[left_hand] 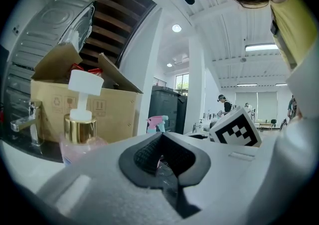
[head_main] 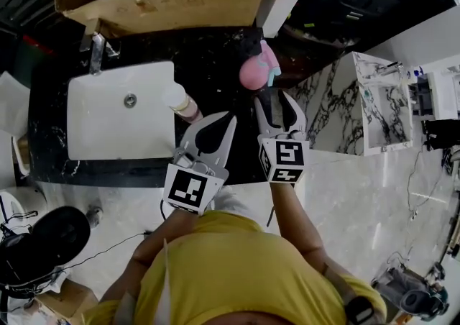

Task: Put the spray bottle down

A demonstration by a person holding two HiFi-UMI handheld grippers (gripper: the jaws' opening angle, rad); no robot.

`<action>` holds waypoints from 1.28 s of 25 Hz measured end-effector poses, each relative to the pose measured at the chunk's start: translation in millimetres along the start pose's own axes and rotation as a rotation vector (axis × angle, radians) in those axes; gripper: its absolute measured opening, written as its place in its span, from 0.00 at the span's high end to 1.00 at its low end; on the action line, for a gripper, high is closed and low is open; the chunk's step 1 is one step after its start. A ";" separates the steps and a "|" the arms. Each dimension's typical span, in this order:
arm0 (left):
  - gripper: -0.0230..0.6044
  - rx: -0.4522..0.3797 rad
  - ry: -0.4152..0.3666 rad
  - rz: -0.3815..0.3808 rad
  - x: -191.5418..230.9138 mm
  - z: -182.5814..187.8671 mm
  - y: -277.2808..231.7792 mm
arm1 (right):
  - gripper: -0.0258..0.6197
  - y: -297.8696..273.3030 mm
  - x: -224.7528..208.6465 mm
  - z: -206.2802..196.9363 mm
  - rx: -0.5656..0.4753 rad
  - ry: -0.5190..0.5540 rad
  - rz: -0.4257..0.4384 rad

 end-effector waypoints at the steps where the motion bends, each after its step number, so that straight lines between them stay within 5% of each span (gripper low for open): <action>1: 0.96 -0.008 -0.006 0.002 -0.7 -0.4 2.5 | 0.62 7.4 2.5 -3.5 0.013 -0.002 -0.002; 9: 0.96 -0.034 -0.055 -0.020 -14.5 11.1 26.0 | 0.95 70.8 19.5 5.8 -0.052 0.009 -0.052; 23: 0.96 -0.097 -0.105 -0.027 -35.8 52.6 58.2 | 0.96 167.5 24.5 53.6 -0.292 0.007 -0.175; 32: 0.96 -0.117 -0.115 -0.019 -50.4 67.4 75.3 | 0.96 193.4 41.4 68.2 -0.366 0.020 -0.125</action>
Point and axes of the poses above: the fingertips, and each gripper's own axes: y backward along the fingers, x to its left, z out of its top, the point moved 9 cm from there along y, backward along the fingers, and after that the axes turned 2 degrees about x, right-handed, at the moved point
